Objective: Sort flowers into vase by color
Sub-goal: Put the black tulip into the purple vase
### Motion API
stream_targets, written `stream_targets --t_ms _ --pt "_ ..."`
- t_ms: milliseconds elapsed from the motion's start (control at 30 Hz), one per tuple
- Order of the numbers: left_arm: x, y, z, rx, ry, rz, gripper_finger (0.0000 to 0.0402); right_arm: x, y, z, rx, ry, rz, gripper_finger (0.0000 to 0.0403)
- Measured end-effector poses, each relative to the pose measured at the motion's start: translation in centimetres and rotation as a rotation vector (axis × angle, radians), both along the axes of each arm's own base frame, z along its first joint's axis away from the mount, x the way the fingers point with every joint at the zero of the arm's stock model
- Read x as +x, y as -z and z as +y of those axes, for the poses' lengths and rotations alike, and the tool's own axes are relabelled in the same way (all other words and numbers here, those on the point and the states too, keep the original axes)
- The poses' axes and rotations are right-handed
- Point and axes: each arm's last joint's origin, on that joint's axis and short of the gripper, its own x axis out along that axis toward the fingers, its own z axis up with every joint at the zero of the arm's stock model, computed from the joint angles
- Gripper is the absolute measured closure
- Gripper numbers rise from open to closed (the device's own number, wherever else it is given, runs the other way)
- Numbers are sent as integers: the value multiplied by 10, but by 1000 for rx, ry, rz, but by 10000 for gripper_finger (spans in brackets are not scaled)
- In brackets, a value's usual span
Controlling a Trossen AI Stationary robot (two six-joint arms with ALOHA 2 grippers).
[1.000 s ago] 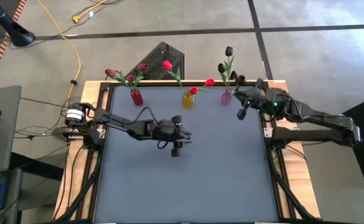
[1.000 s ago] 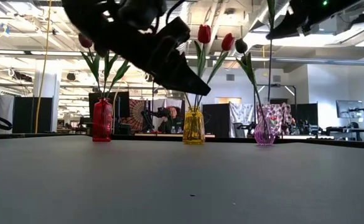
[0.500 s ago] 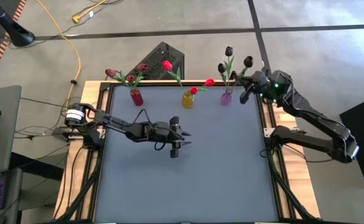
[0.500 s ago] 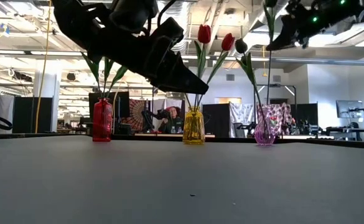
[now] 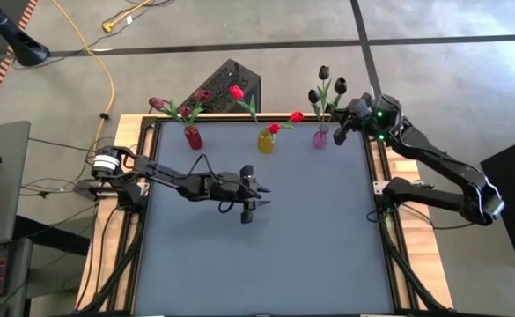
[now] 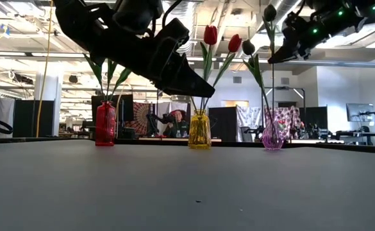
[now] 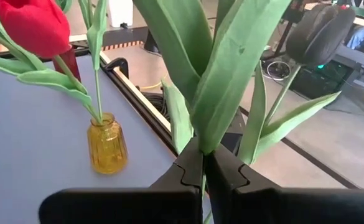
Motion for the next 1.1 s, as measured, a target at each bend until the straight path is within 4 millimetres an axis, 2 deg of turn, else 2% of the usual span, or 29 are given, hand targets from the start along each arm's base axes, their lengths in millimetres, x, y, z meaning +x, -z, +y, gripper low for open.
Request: stream_targets --t_ms 100,367,533,733,900,1100 --pt "0 0 0 -1 0 1 246 1 5 -2 -7 3 -14 370" --pt "0 1 0 -17 -6 8 246 -7 37 -9 45 59 -11 371" --pt "0 1 0 -17 -7 10 246 -10 49 -10 65 79 -29 352" --pt "0 1 0 -28 -11 8 246 -11 52 -11 72 88 -33 329" --pt "0 1 0 -27 -11 7 246 -11 52 -11 74 89 -34 288" --pt "0 1 0 -27 -11 7 246 -12 51 -10 116 94 -8 208"
